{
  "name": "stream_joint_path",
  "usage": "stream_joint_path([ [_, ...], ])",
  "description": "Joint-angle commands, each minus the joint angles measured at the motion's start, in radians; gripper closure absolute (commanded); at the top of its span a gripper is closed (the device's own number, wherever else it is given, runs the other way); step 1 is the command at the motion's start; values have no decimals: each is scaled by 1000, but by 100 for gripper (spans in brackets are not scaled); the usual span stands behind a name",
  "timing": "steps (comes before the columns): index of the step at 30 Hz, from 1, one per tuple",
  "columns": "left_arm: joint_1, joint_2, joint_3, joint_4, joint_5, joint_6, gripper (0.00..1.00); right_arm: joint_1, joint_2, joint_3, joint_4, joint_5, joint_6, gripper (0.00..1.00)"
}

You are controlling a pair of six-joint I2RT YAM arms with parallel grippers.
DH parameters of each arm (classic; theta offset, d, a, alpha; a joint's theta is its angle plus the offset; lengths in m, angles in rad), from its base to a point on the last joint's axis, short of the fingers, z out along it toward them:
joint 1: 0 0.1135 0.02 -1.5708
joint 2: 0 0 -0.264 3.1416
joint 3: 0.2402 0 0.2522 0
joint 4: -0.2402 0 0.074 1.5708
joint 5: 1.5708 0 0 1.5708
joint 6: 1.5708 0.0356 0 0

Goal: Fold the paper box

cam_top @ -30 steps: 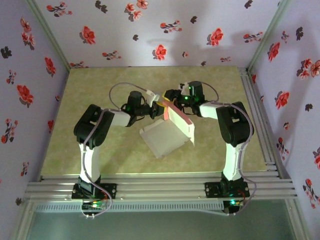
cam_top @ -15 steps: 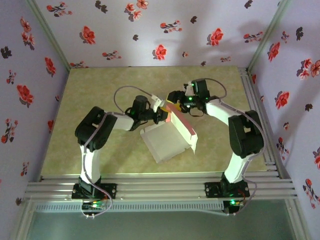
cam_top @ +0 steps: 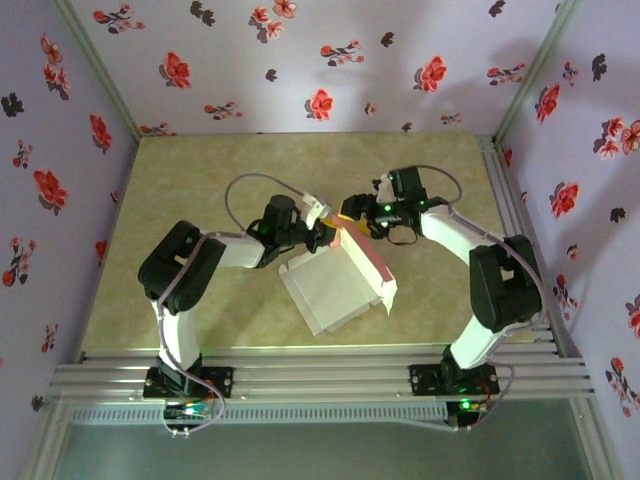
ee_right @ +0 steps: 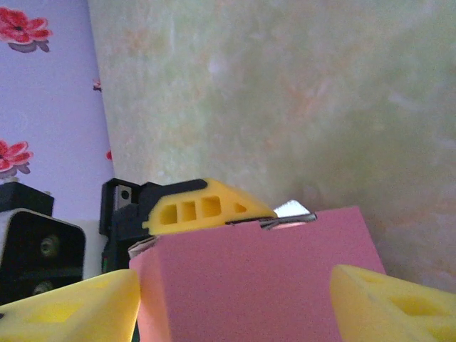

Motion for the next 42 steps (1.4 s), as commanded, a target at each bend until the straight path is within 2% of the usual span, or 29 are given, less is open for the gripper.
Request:
stream_joint_path([
  [1, -14, -19, -12, -17, -24, 33, 83, 11, -12, -57, 41, -33, 24, 29],
  [4, -24, -14, -16, -24, -53, 41, 82, 17, -21, -90, 94, -32, 56, 28],
  [7, -34, -10, -18, -27, -68, 48, 80, 24, -28, -115, 138, -26, 85, 24],
  [14, -43, -11, -12, -74, -71, 64, 78, 30, -43, -148, 198, -17, 128, 23],
  [20, -43, -12, -12, -90, -94, 96, 82, 31, -37, -154, 205, -22, 143, 24],
  [27, -51, -1, -7, -66, -126, 88, 86, 34, -36, -202, 312, -48, 225, 24],
  [36, -62, 7, -1, -32, -201, 76, 95, 49, -35, -251, 401, -58, 288, 25],
  [42, -71, 8, -1, -16, -279, 13, 99, 65, -38, -282, 453, -53, 320, 27],
])
